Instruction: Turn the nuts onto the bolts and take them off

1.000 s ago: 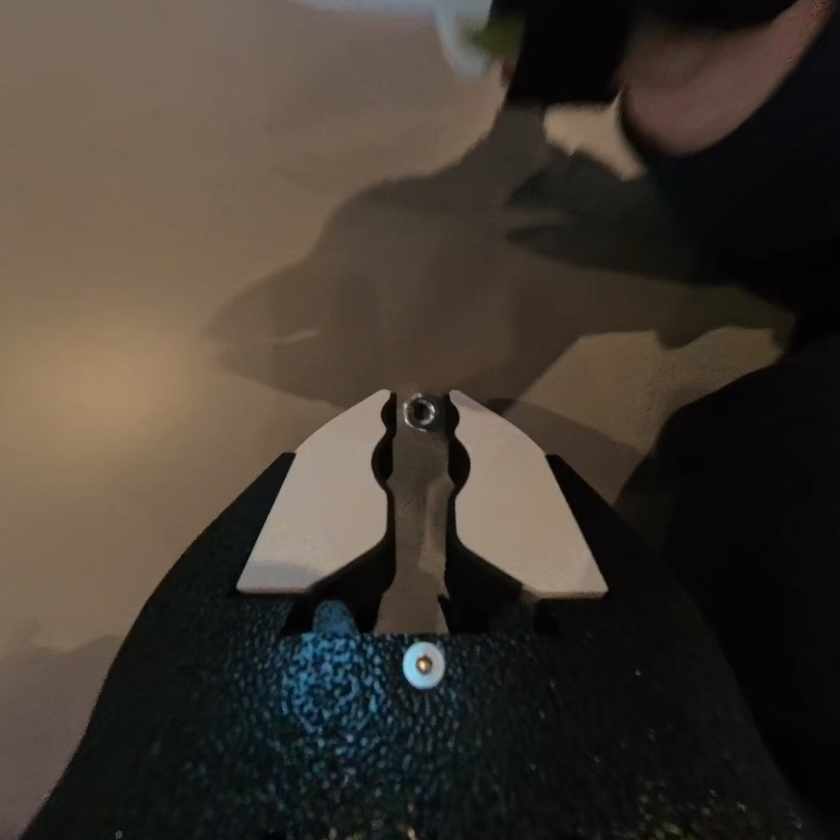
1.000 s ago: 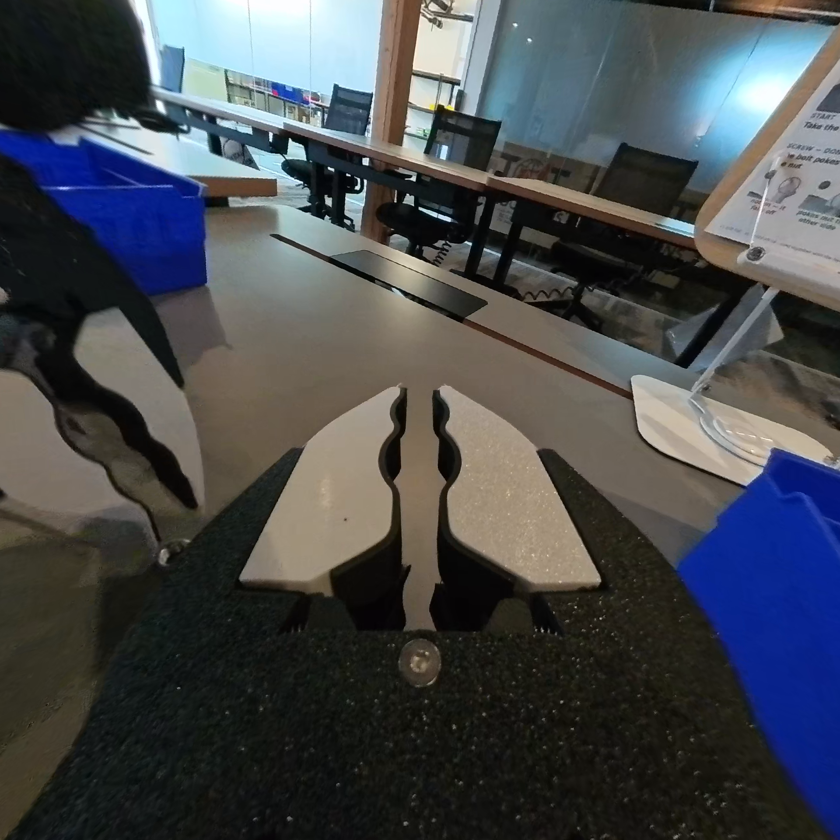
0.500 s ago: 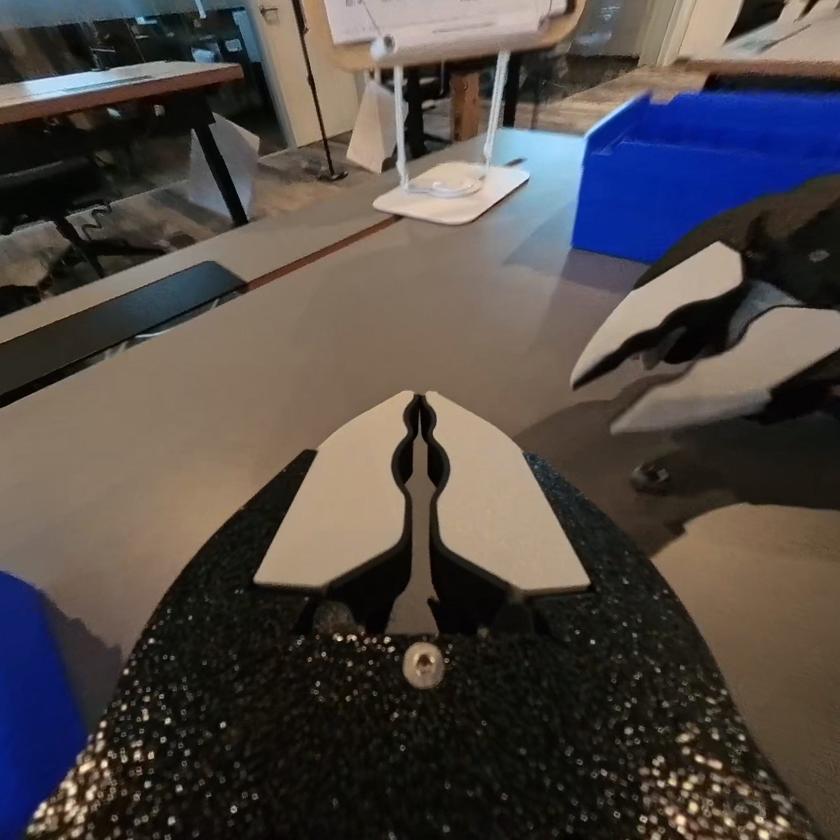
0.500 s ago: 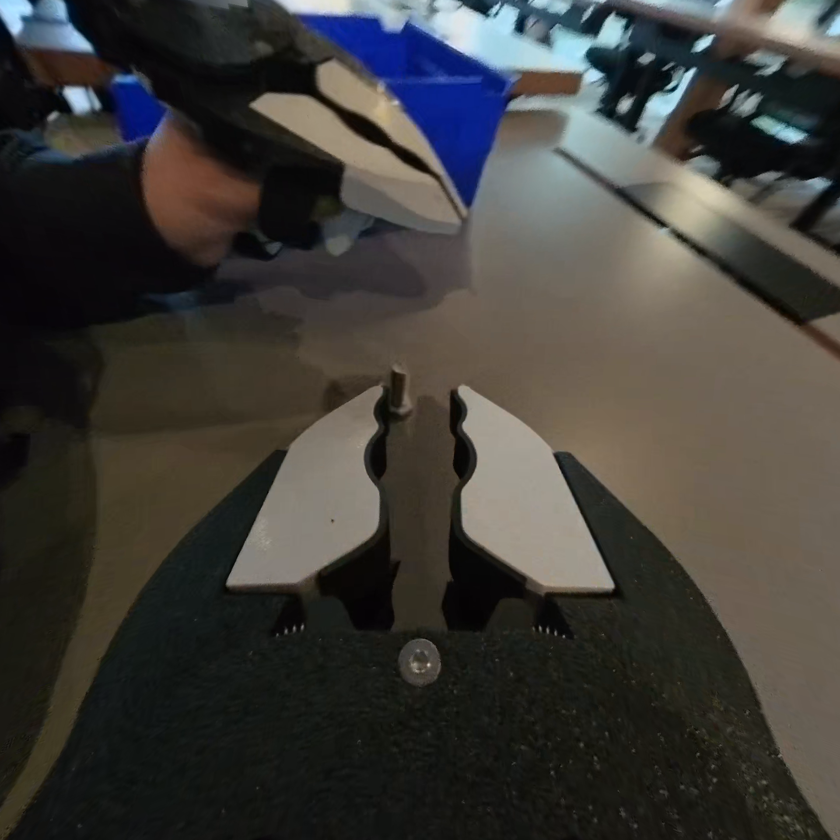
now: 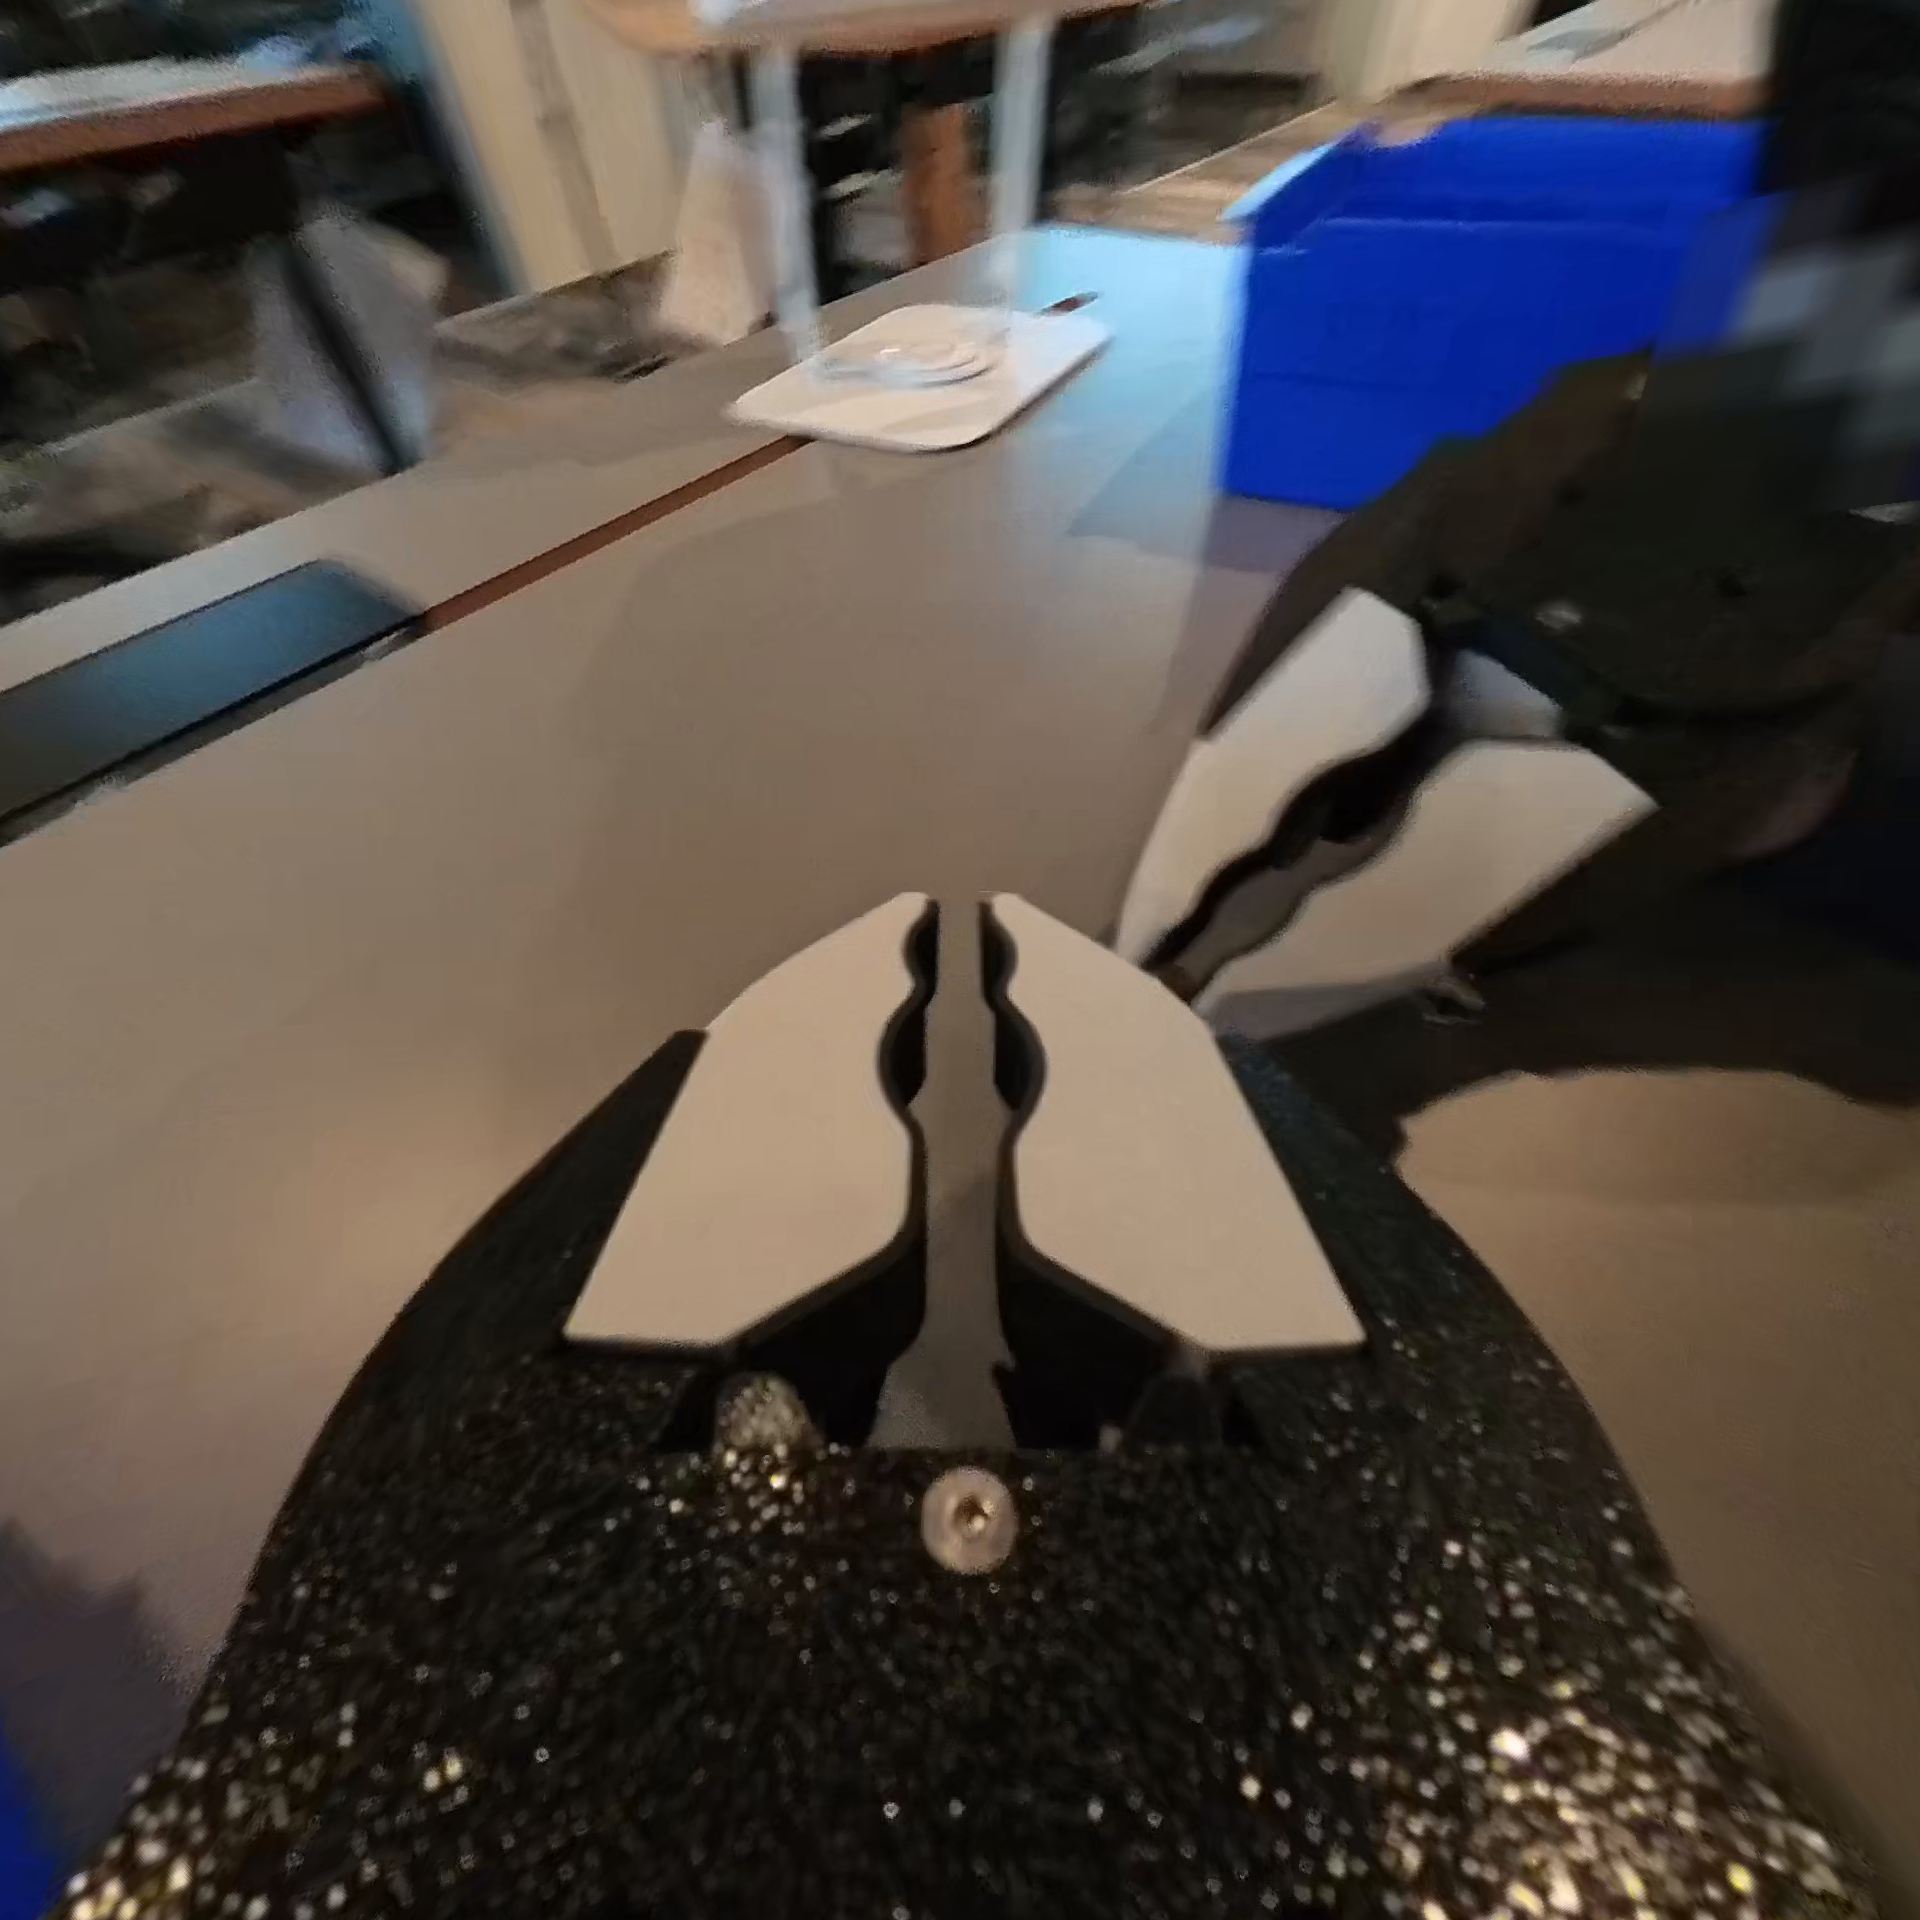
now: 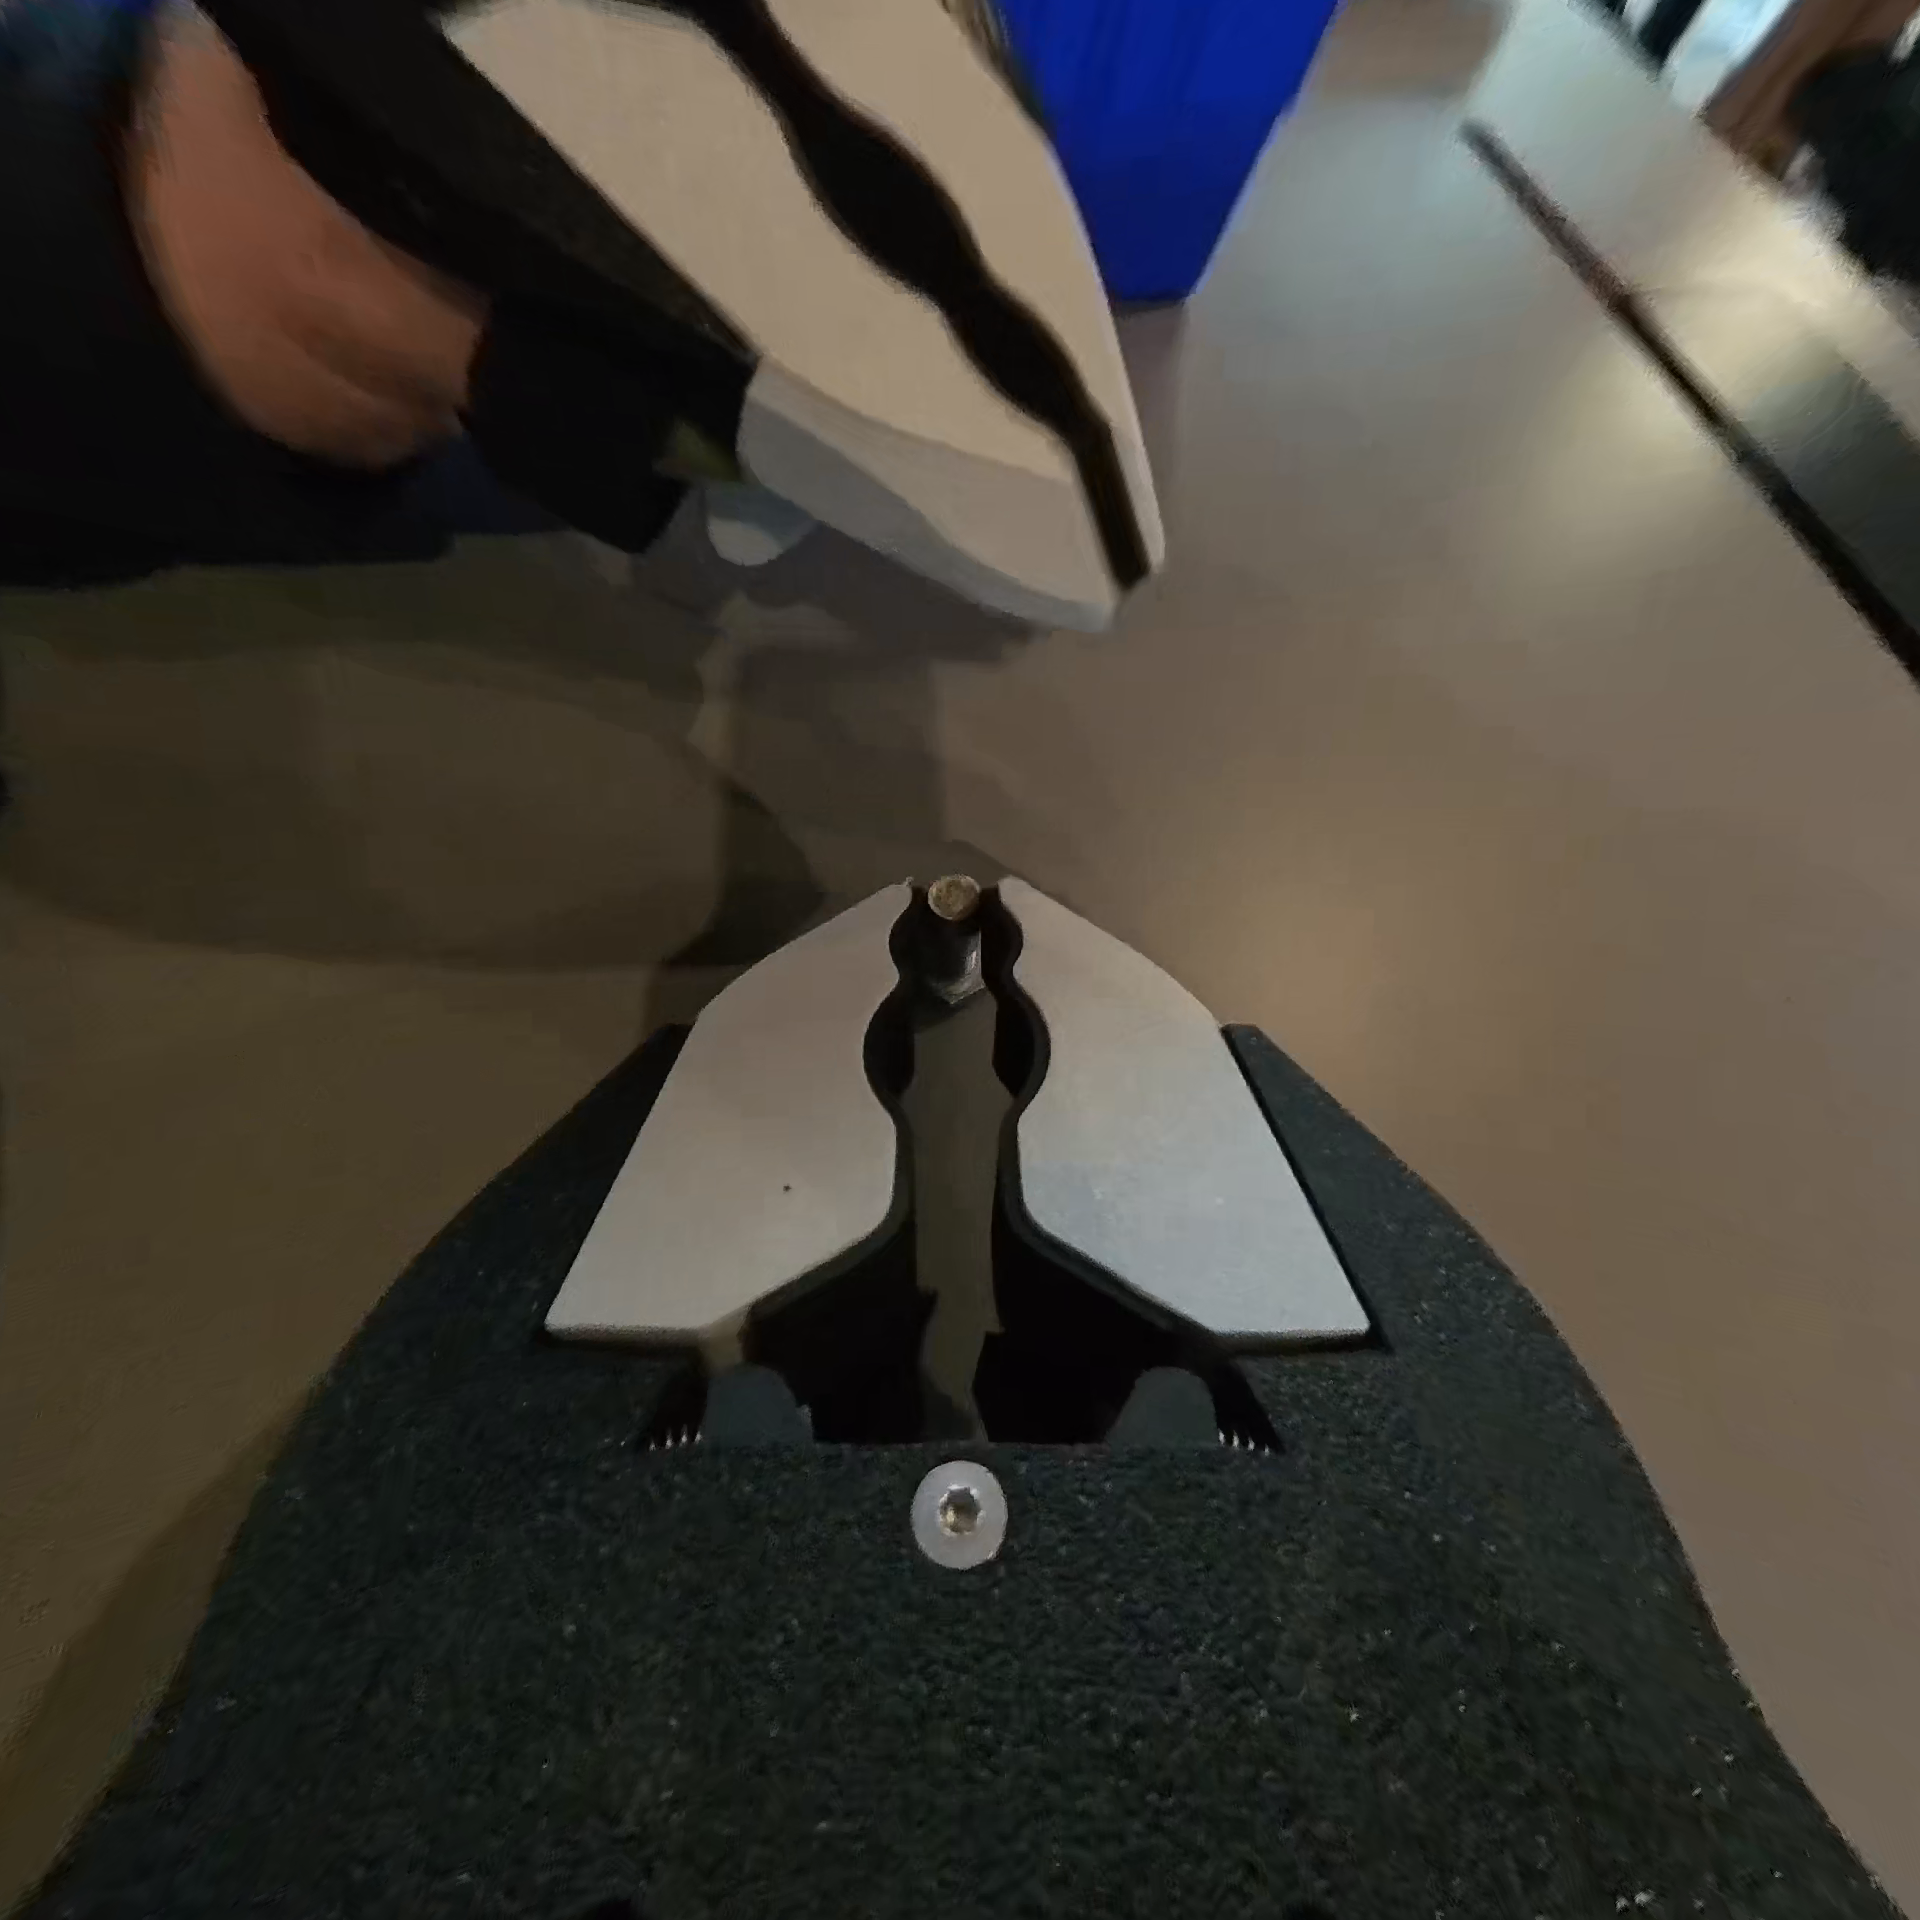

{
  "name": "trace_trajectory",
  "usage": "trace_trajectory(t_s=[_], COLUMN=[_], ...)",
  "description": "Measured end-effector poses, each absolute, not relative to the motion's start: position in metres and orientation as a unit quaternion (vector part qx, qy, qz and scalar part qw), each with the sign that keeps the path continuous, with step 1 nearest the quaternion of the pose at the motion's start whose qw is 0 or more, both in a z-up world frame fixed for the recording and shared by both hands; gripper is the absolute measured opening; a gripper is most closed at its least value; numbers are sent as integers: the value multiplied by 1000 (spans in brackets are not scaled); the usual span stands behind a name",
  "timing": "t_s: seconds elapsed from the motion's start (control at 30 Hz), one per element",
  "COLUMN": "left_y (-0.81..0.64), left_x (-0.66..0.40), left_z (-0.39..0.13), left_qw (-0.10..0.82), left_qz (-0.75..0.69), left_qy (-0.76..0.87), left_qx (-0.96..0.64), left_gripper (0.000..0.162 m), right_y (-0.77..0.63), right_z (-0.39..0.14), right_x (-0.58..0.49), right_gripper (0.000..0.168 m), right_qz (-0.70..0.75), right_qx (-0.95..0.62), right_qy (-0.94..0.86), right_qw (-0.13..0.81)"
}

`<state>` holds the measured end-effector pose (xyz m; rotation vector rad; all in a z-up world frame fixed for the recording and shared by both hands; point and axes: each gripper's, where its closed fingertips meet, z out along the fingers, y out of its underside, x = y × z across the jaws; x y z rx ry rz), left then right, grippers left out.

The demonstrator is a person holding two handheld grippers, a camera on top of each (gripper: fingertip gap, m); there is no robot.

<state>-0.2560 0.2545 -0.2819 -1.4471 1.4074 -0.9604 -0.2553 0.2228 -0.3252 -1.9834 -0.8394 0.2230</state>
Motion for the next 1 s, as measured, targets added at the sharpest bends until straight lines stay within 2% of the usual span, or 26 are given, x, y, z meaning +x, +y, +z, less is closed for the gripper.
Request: trace_trajectory(t_s=[0.03, 0.27, 0.37, 0.6, 0.73, 1.0], left_y=[247, 211, 198, 173, 164, 165], left_x=[-253, -249, -251, -254, -256, -258], left_z=[-282, -289, -298, -316, -309, -298], left_qw=[428, 348, 315, 312, 310, 314], left_qz=[-402, -482, -483, -423, -451, -487], left_qy=[579, 633, 667, 746, 740, 718], left_qx=[-565, -496, -472, -409, -392, -386], left_gripper=[12, 41, 47, 34, 28, 25], right_y=[219, 189, 185, 175, 171, 169], right_z=[-321, -295, -294, -289, -284, -277], right_x=[-255, -254, -253, -265, -268, -271], right_gripper=[10, 10, 10, 10, 10, 9], right_qz=[102, 176, 192, 245, 267, 286], right_qx=[-798, -730, -730, -708, -695, -680], right_qy=[-347, -395, -393, -402, -403, -396], right_qw=[483, 529, 525, 526, 532, 546])
